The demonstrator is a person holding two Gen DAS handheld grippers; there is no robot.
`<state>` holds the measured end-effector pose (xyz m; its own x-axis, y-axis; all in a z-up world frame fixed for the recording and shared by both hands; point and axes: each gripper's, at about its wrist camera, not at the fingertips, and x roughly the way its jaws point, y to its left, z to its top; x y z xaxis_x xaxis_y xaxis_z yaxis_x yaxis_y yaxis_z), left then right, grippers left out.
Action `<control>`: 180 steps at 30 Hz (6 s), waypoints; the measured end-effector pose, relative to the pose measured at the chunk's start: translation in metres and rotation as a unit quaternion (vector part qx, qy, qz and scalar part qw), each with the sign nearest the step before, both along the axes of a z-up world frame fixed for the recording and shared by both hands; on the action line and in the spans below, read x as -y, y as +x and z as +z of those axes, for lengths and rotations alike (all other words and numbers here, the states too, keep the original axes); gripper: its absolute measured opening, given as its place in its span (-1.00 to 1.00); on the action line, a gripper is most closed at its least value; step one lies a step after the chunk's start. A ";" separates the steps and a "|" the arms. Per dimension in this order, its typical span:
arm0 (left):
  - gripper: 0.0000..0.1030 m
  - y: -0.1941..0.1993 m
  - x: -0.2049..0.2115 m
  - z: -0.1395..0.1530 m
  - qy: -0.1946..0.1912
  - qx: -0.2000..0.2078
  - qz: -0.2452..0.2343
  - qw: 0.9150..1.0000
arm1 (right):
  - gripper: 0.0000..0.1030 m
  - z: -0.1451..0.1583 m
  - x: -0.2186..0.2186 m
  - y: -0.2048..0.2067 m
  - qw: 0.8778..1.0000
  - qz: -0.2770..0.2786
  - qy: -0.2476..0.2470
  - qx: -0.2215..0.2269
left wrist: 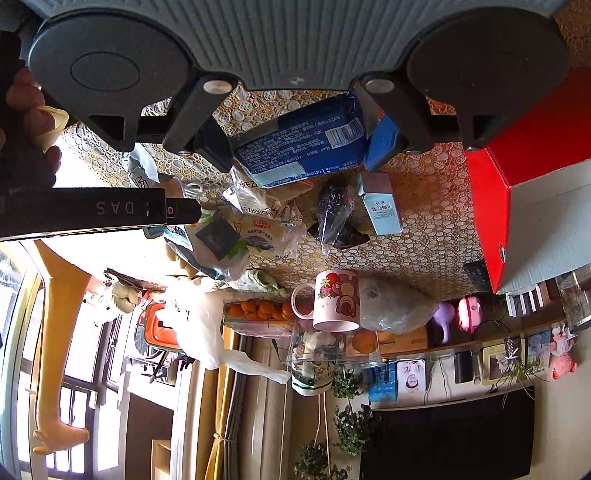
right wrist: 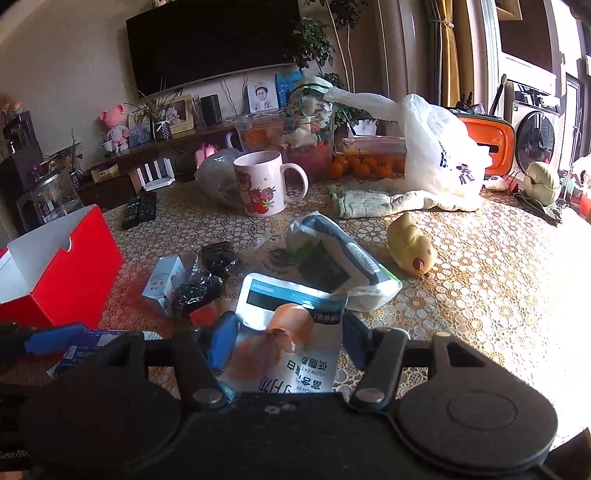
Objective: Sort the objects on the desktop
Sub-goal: 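Carry the blue packet and white pouch with both tools over the red box, then open the left tool to drop the packet while the right tool releases the pouch, then withdraw both open tools from the box back toward the table items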
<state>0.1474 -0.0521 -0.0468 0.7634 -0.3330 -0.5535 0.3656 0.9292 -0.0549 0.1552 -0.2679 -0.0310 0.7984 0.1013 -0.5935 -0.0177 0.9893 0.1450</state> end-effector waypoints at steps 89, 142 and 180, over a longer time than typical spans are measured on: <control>0.53 0.196 -0.293 -0.026 0.034 -0.317 0.196 0.927 | 0.22 -0.008 -0.335 0.155 0.920 0.308 -0.119 -0.209; 0.99 0.070 -0.229 0.065 0.028 -0.166 0.220 0.961 | 0.43 0.071 -0.211 0.042 0.941 0.330 0.007 -0.078; 0.99 -0.049 -0.072 0.070 -0.004 0.006 0.090 0.996 | 0.44 0.042 -0.011 -0.079 0.991 0.134 -0.026 0.009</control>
